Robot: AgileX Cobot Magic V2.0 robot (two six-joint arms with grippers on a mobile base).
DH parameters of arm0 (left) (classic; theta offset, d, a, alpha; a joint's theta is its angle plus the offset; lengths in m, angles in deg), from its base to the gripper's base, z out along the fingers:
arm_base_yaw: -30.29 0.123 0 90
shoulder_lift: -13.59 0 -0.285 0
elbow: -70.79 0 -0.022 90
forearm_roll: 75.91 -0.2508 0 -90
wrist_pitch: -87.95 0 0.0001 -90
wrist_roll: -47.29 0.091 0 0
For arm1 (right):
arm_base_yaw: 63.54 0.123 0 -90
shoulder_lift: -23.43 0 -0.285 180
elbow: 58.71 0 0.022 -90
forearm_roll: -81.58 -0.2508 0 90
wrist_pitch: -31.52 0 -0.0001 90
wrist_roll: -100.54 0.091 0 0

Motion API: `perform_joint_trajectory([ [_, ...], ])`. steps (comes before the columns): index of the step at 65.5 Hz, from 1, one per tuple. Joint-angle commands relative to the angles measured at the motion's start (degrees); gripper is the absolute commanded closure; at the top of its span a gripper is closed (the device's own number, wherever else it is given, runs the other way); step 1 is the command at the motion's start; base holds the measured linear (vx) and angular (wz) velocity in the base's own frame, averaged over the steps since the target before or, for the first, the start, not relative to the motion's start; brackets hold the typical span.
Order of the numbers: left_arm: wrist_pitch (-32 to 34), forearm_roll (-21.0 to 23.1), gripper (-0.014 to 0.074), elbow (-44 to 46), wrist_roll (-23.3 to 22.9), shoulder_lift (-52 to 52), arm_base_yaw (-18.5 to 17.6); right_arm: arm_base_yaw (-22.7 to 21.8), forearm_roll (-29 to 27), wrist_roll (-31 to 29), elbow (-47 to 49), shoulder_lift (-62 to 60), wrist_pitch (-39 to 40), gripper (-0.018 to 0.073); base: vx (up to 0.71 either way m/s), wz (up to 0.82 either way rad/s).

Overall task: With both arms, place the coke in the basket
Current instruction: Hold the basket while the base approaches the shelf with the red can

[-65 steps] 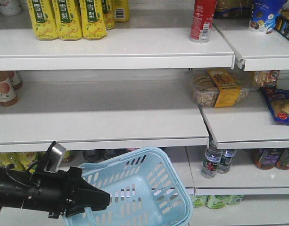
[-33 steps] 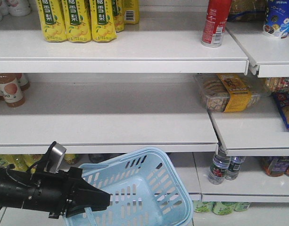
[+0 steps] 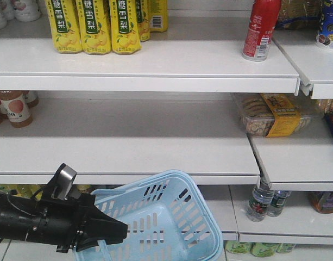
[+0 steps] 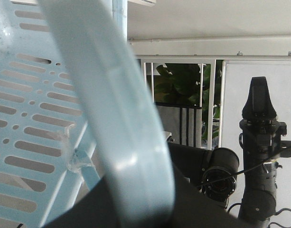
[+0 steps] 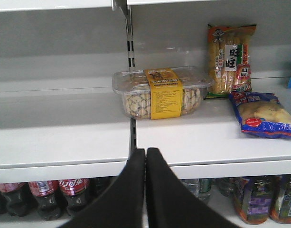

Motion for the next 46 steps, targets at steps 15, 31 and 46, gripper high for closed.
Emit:
perform_joint_trajectory([
  [15,-4.93,3.68,0.0603,0.9,0.24,2.04,-0.29,-0.28,0.38,-0.54,-0.32,0.78,4.16,0.0569,0.05,-0.01],
  [31,-4.93,3.68,0.0603,0.9,0.24,2.04,-0.29,-0.28,0.38,-0.54,-0.32,0.78,4.16,0.0569,0.06,-0.02],
  [46,-4.93,3.68,0.0603,0.9,0.24,2.04,-0.29,-0.28,0.38,-0.54,-0.32,0.78,4.16,0.0569,0.06,0.0],
])
